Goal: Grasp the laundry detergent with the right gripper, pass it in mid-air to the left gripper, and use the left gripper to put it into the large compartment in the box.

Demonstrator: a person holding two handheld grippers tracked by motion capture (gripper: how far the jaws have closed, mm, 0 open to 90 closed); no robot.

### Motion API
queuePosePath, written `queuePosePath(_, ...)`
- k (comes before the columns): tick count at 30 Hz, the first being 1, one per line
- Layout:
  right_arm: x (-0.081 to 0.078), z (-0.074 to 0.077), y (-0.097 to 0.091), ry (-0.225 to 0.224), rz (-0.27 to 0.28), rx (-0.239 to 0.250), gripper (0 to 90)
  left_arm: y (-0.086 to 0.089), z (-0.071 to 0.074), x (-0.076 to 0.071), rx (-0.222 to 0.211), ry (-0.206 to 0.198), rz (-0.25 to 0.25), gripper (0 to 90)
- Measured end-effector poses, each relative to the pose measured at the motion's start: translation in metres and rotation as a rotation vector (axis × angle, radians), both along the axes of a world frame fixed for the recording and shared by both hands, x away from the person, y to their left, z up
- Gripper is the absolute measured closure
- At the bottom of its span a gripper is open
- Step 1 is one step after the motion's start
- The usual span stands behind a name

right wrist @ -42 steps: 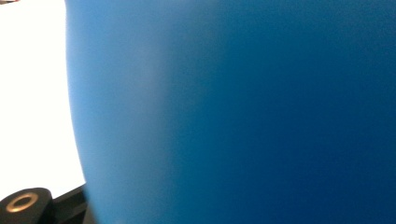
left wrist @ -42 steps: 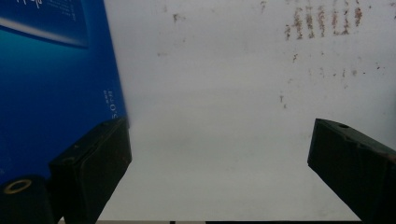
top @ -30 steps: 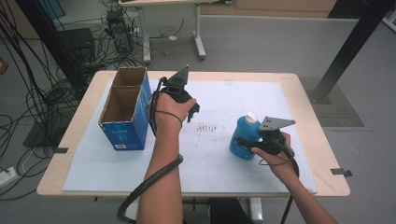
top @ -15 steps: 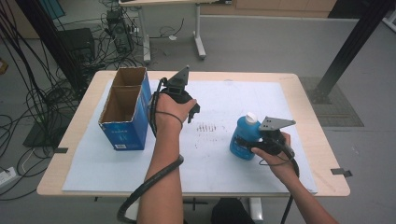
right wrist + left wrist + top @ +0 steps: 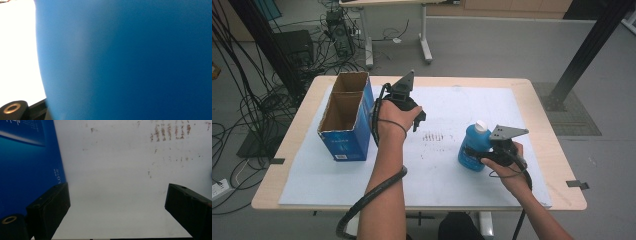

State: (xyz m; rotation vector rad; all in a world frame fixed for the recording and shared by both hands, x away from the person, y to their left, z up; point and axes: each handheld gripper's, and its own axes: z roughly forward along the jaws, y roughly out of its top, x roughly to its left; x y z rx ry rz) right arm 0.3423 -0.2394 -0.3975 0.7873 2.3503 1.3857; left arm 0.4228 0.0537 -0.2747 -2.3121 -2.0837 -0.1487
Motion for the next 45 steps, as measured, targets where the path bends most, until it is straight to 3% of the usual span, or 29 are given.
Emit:
queuePosePath(23,-0.001,0.000,0.000,-0.001,-0.005,0.004,45.6,0.004,0.001,-0.006,-0.026,0.006,-0.017,6.6)
queuePosePath(31,0.002,0.003,0.002,0.021,-0.005,-0.008,45.3,-0.001,0.006,-0.008,-0.019,0.016,-0.078,6.8)
queuePosePath(37,0.008,0.022,0.003,0.030,0.008,0.007,45.2,0.000,0.032,-0.007,-0.016,-0.021,-0.155,6.3)
queuePosePath(38,0.012,0.033,0.003,0.037,0.015,0.005,45.2,0.000,0.042,-0.007,-0.013,-0.034,-0.180,6.2)
queuePosePath(39,0.012,0.033,0.003,0.037,0.015,0.005,45.2,0.000,0.042,-0.007,-0.013,-0.034,-0.180,6.2)
queuePosePath(42,0.022,0.056,0.004,0.064,0.039,0.003,45.1,0.001,0.062,-0.006,-0.013,-0.061,-0.237,6.2)
queuePosePath(45,0.028,0.066,0.006,0.072,0.052,-0.002,45.1,0.003,0.075,-0.006,-0.017,-0.073,-0.280,6.3)
